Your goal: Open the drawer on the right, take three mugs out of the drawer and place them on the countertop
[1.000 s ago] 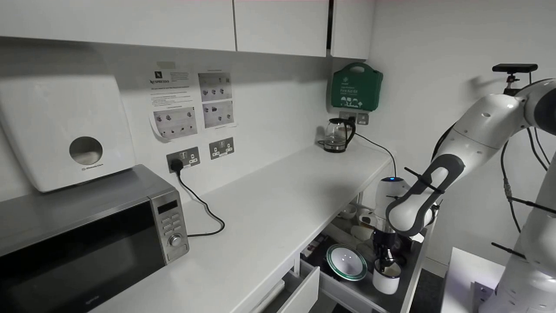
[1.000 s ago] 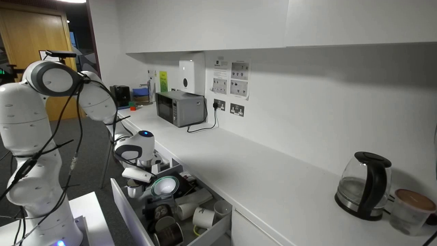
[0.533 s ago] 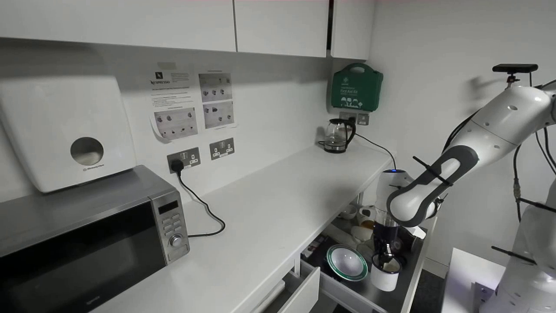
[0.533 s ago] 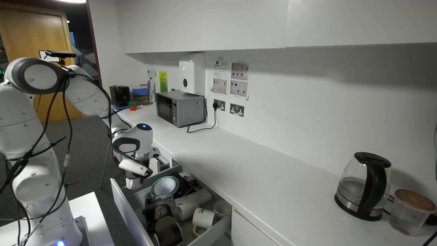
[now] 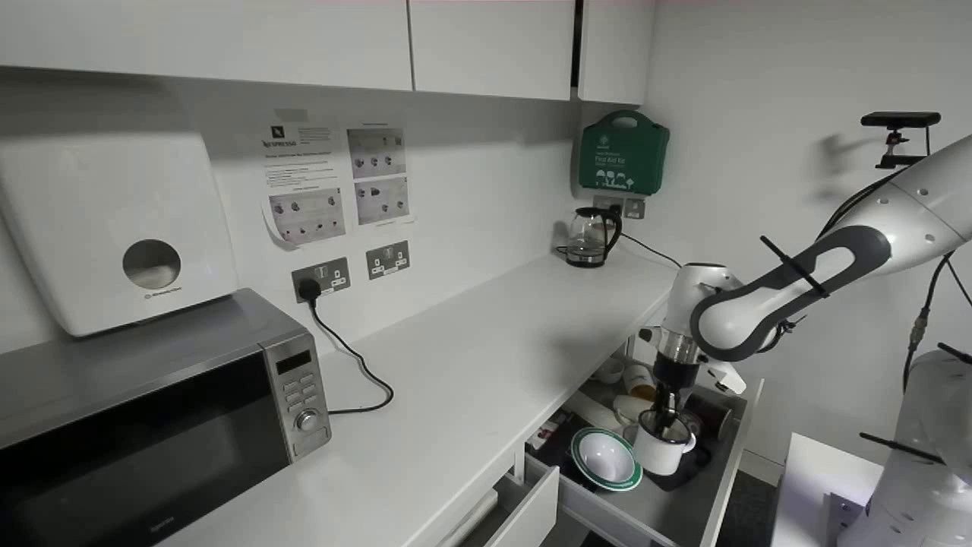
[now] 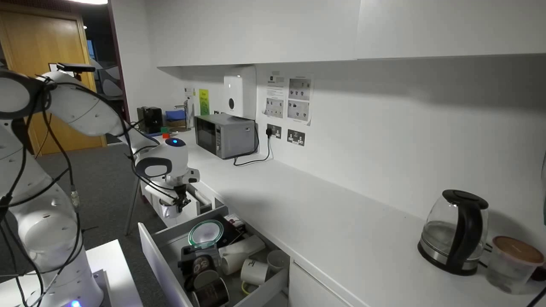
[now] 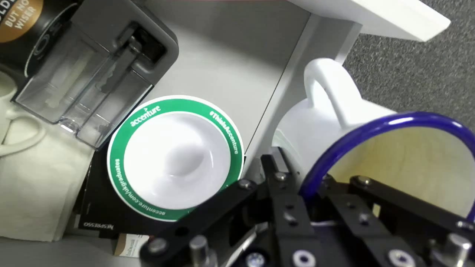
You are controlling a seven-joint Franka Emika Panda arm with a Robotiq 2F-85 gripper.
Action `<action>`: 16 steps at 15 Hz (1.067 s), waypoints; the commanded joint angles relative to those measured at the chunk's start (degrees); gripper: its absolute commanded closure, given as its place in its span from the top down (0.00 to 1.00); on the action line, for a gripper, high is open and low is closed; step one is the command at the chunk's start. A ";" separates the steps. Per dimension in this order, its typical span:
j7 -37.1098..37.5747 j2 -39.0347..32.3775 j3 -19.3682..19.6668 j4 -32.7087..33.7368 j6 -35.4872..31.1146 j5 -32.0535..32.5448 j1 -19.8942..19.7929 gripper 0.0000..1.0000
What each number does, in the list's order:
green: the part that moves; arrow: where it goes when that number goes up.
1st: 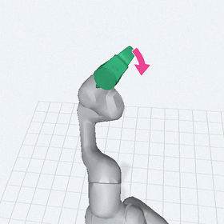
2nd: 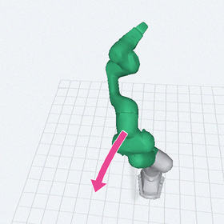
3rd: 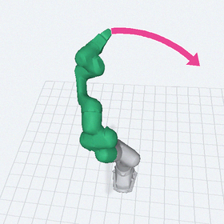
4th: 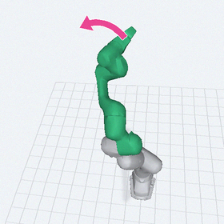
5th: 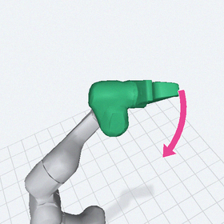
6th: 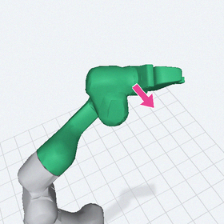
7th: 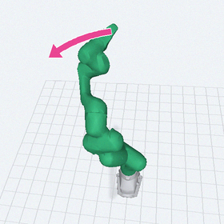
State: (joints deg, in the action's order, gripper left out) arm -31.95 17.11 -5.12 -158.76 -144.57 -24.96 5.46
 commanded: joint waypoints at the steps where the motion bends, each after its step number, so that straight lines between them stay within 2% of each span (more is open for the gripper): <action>1: 10.19 6.45 1.99 -0.77 2.16 1.41 2.07 0.01; 5: 21.53 8.99 1.19 -0.63 0.84 1.07 2.81 0.01; 8: 25.82 10.06 0.97 -0.63 0.97 1.74 3.38 0.01; 10: 26.76 10.21 1.43 -0.44 1.29 1.33 4.06 0.01; 12: 24.25 10.41 2.06 -0.43 2.16 1.21 5.46 0.01; 13: 25.10 8.23 2.04 -0.04 0.36 1.47 4.83 0.05; 16: 25.02 8.23 1.97 -0.04 0.41 1.36 5.72 0.05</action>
State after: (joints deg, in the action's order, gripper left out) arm -7.61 25.28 -4.39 -158.79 -144.13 -24.54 10.05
